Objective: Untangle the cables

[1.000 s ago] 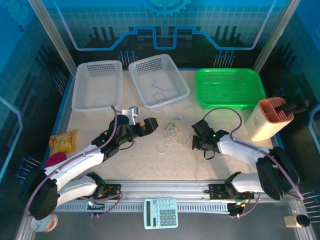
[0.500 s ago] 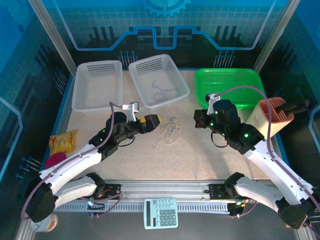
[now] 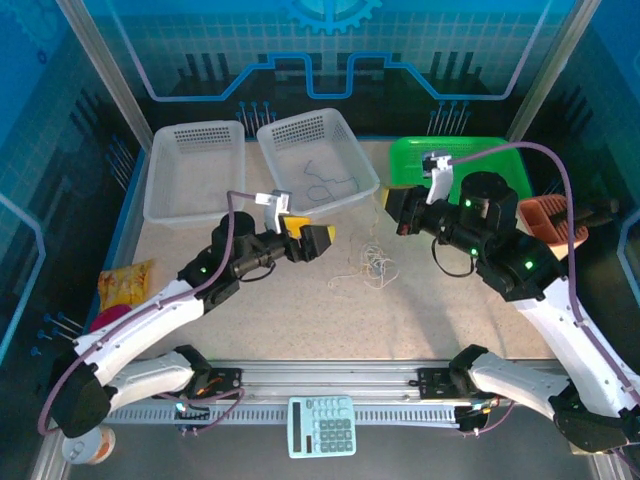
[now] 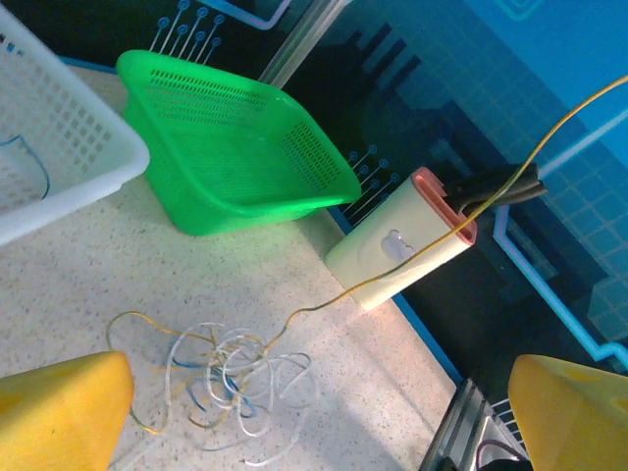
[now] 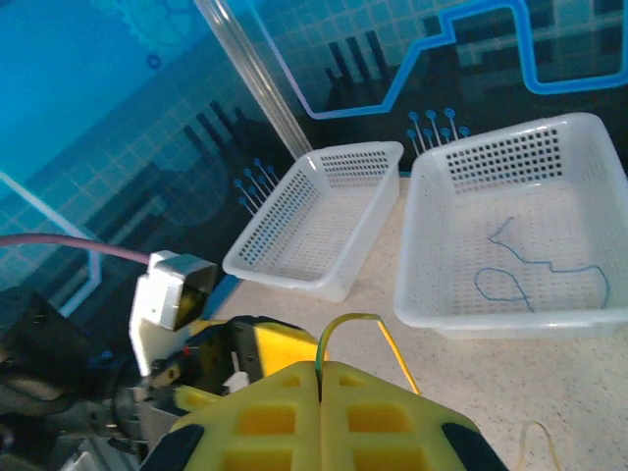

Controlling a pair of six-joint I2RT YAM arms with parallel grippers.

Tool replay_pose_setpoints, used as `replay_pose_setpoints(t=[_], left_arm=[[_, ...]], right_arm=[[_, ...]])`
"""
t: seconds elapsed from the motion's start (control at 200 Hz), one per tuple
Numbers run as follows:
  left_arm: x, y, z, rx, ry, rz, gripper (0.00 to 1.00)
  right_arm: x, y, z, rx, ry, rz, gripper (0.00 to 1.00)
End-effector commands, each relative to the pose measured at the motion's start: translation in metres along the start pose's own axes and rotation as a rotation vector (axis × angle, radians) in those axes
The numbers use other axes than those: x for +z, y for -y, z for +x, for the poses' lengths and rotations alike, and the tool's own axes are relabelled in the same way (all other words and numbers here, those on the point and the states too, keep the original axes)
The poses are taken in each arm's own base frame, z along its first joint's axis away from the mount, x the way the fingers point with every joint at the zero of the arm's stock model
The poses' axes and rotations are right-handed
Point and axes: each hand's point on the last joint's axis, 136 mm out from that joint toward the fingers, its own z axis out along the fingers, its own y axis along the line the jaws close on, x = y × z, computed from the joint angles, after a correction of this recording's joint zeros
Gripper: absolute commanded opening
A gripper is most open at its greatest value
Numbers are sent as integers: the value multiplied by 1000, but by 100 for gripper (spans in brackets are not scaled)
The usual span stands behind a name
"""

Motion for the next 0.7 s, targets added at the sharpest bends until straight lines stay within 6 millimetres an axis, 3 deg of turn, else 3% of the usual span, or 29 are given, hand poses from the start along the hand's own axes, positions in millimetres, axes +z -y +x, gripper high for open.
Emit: replay_pose_setpoints(t=[0.0,0.245,0.5,0.695], left_arm=[[10,19,-8,96,-4,56,99],[36,22,12,165,-57,71,95],[48,0,58,266,-102,9,95],[58,-16,77,323,-128,-57,94]], right_arm=[[-6,-24,-13,-28,28,-98,0],[-13,-39,-28,-25,82,-164,0],[-7,-42,-28,-11,80,-181,0],[-2,-43,-24,1,68,-193,0]])
